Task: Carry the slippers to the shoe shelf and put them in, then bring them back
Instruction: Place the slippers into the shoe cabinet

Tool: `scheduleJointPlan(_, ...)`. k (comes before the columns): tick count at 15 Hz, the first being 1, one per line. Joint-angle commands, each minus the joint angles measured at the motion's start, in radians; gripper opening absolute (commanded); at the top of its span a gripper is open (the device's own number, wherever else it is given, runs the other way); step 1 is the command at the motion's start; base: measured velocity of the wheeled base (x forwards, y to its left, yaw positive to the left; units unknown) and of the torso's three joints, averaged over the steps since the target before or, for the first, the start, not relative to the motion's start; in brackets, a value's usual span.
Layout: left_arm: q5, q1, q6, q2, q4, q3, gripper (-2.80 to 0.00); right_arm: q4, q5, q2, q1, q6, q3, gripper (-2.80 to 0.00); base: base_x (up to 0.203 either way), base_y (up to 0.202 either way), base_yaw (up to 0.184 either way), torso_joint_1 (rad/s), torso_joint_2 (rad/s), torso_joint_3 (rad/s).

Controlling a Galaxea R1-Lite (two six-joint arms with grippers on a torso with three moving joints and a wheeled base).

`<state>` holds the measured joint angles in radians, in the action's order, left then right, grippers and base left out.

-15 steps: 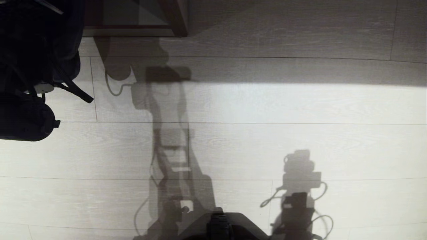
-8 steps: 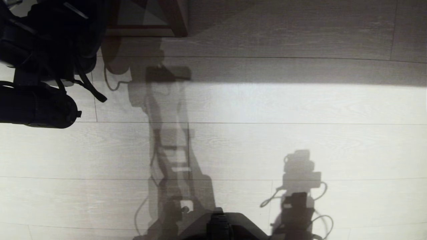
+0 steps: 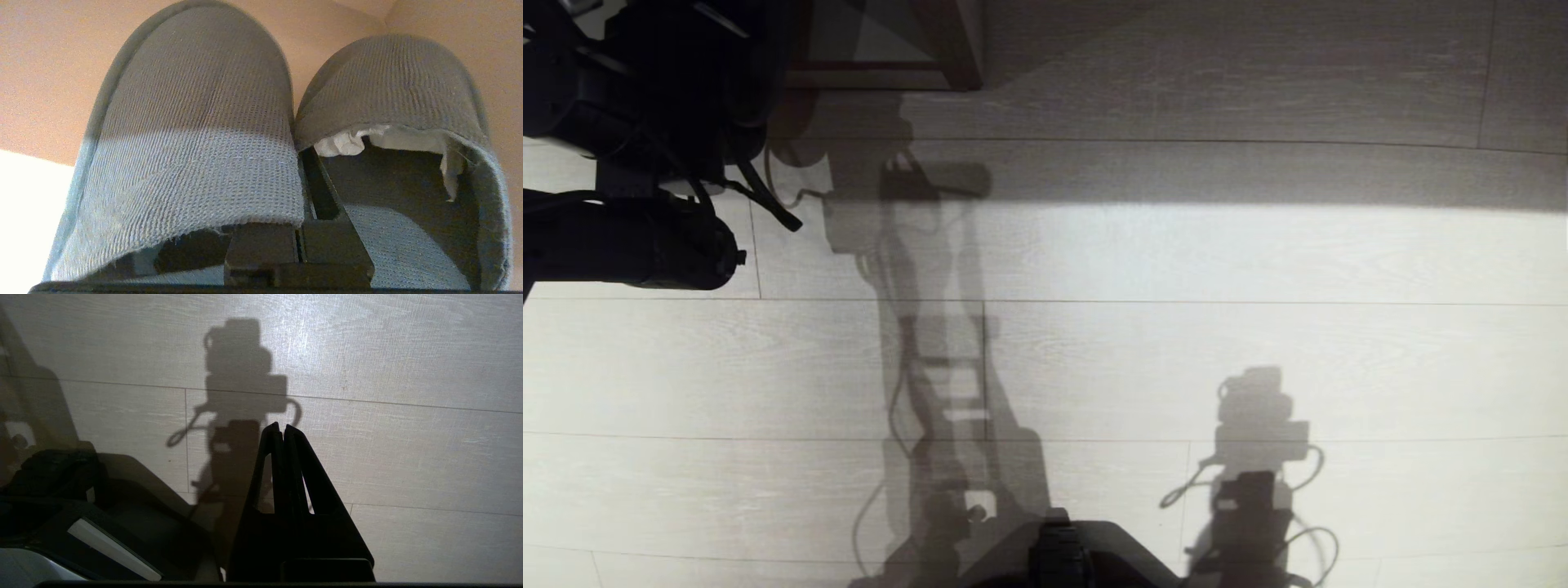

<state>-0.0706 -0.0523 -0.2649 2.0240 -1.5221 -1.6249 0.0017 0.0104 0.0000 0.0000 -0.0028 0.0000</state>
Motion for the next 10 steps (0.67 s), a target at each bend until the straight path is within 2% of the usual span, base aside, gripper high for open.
scheduleJointPlan(1, 0.0, 0.016, 0.001, 0.043, -0.008, -0.099, -2.8, 0.0, 0.0, -0.002, 0.0, 0.0, 0.0, -2.8, 0.0, 0.0, 0.0, 0.0, 0.0, 0.0)
scheduleJointPlan(6, -0.017, 0.032, -0.002, 0.133, -0.008, -0.303, -2.8, 0.0, 0.001, 0.0, 0.0, 0.0, 0.0, -2.8, 0.0, 0.0, 0.0, 0.0, 0.0, 0.0)
scheduleJointPlan(10, -0.015, 0.034, -0.008, 0.163, -0.008, -0.328, -2.8, 0.0, 0.0, -0.002, 0.0, 0.0, 0.0, -2.8, 0.0, 0.0, 0.0, 0.0, 0.0, 0.0)
